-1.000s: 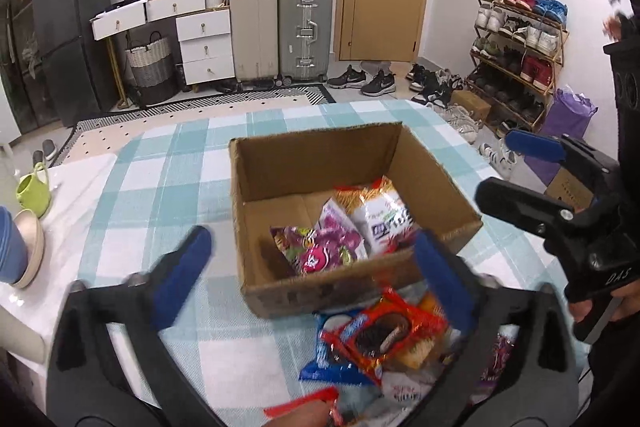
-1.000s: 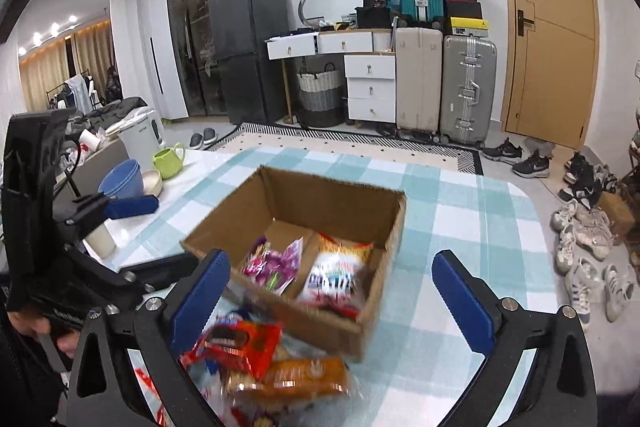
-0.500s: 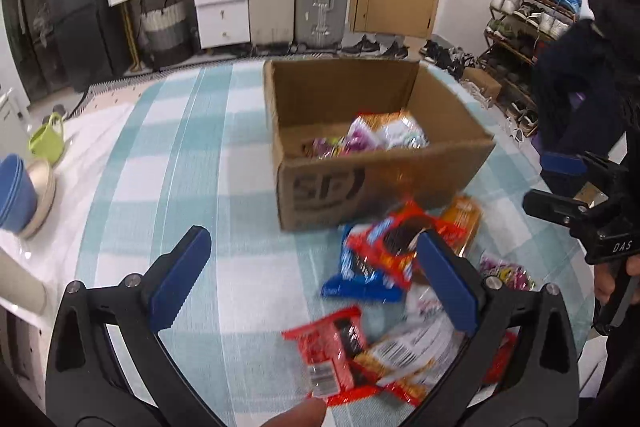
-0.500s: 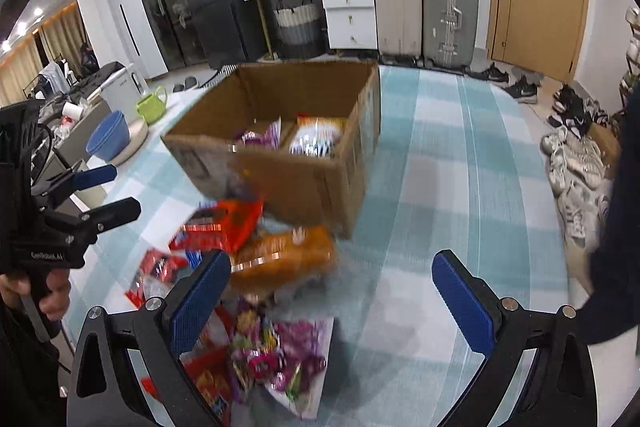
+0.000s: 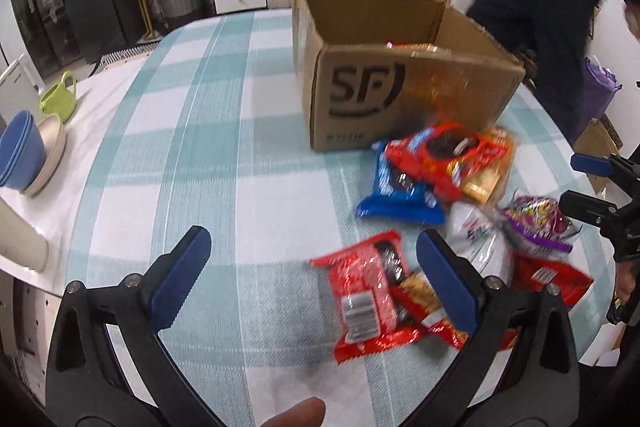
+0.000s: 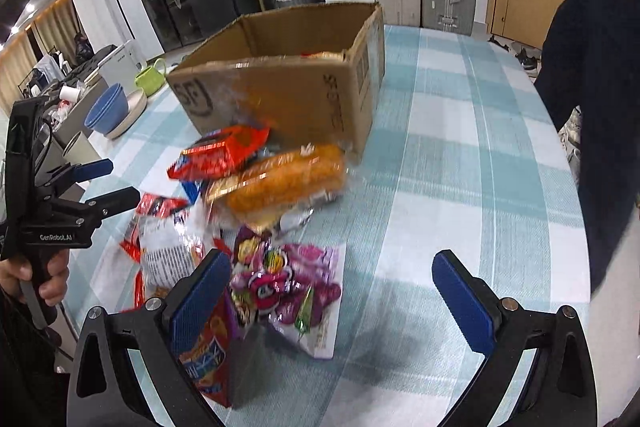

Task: Organize snacks
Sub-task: 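Move both open tools back over the remaining snack pile, then grasp the red cookie pack with the left tool while the right tool grasps the purple candy bag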

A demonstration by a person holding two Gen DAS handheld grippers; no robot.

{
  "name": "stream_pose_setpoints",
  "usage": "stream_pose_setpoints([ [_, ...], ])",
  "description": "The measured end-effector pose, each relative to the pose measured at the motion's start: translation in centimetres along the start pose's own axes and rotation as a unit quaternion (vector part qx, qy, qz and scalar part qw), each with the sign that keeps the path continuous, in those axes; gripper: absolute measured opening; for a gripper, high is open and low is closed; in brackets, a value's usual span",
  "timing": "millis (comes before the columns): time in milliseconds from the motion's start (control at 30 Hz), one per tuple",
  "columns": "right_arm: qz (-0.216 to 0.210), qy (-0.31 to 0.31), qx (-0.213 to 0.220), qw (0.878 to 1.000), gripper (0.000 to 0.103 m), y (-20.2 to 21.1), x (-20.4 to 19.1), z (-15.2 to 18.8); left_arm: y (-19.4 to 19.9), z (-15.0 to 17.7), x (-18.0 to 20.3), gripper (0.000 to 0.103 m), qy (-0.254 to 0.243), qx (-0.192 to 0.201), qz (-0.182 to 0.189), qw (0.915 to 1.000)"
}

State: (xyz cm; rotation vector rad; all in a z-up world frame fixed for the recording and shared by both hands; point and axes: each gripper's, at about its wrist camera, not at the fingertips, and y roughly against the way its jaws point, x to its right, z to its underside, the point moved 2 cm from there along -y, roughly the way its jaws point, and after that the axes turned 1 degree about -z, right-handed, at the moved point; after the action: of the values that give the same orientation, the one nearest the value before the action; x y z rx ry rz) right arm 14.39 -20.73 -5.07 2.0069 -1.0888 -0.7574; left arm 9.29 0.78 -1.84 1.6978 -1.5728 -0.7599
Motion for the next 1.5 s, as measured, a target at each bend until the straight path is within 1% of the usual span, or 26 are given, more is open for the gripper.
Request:
stream_pose_setpoints([
  [167, -0.005, 0.002, -0.016, 1.000, 0.102, -0.6, -0.2, 1.2, -0.7, 1.3, -0.7, 0.103, 0.008, -0.015, -0.005, 0.9998],
  [300, -0.012, 0.002, -0.020, 1.000, 0.102, -0.7, -0.4, 1.6, -1.2, 1.7, -1.4, 0.103, 0.026, -0.025, 0.005, 0.9993],
  [400, -0.016, 0.002, -0.021, 1.000, 0.102, -0.7, -0.4, 1.7, -1.3, 1.6, -1.5, 0.103, 0.029, -0.029, 0.011, 0.9991],
  [467, -0.018, 0.007, -0.022, 1.000, 0.102, -0.7, -0.5, 1.8, -1.4, 1.6, -1.1, 0.103, 0.025, -0.032, 0.021, 0.9989],
  [567, -0.021, 0.014, -0.025, 0.999, 0.102, -0.6, -0.7, 1.8, -1.4, 1.6, -0.1, 0.103, 0.013, -0.040, 0.046, 0.9981],
  [700, -0.020, 0.012, -0.023, 0.999, 0.102, -0.6, -0.6, 1.8, -1.8, 1.5, 0.8, 0.103, 0.007, -0.045, 0.063, 0.9970],
  [767, -0.019, 0.010, -0.021, 1.000, 0.102, -0.5, -0.5, 1.8, -1.8, 1.3, 0.6, 0.103, 0.009, -0.045, 0.059, 0.9972],
  [867, -0.021, 0.007, -0.020, 1.000, 0.102, -0.4, -0.2, 1.8, -1.9, 0.9, -0.4, 0.103, 0.024, -0.041, 0.046, 0.9978],
  [1000, -0.030, 0.001, -0.023, 0.999, 0.102, -0.7, -0.1, 1.8, -2.6, 0.7, -1.1, 0.103, 0.032, -0.051, 0.050, 0.9969],
  [1233, -0.033, 0.012, -0.023, 0.999, 0.102, -1.3, -0.8, 1.3, -3.9, -0.1, -1.6, 0.103, 0.041, -0.061, 0.041, 0.9964],
  [1400, -0.034, 0.014, -0.026, 0.999, 0.102, -1.5, -0.9, 1.2, -5.5, -0.3, -0.2, 0.103, 0.012, -0.089, 0.045, 0.9950],
  [1500, -0.034, 0.015, -0.026, 0.999, 0.102, -1.4, -0.9, 1.1, -5.9, 0.0, 0.3, 0.103, -0.008, -0.101, 0.034, 0.9943],
])
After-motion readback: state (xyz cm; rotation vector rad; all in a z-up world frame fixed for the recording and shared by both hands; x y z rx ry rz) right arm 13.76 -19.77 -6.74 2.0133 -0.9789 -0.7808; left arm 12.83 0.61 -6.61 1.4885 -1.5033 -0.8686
